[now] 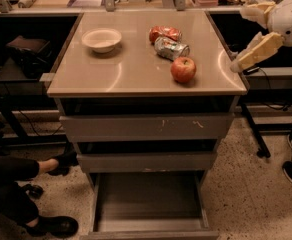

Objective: Place apple into bottom drawer

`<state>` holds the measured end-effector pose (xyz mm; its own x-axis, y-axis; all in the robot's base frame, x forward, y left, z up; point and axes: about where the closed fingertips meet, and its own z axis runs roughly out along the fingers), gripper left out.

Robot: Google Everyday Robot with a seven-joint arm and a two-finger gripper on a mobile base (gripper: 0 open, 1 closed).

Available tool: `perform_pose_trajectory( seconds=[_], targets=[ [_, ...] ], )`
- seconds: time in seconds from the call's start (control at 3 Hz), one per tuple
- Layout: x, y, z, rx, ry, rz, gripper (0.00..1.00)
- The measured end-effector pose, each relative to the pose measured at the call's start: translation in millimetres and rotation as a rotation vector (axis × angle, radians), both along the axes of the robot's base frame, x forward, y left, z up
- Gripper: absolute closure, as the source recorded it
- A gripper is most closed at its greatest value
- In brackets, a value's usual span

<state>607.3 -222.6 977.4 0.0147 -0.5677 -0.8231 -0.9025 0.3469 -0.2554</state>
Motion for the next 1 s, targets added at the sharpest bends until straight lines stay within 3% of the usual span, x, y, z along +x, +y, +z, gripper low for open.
perform_pose_trajectory(
  seconds=[0.33,0.67,1.0],
  targets=[
    [32.3,20.5,-7.9,0.117,-0.047,-0.013,0.00],
    [73.1,38.6,-16.2,0.141,-0.098,-0.047,0.00],
    [77.0,39.2,-15.4,0.145,-0.105,-0.056,0.00]
  ],
)
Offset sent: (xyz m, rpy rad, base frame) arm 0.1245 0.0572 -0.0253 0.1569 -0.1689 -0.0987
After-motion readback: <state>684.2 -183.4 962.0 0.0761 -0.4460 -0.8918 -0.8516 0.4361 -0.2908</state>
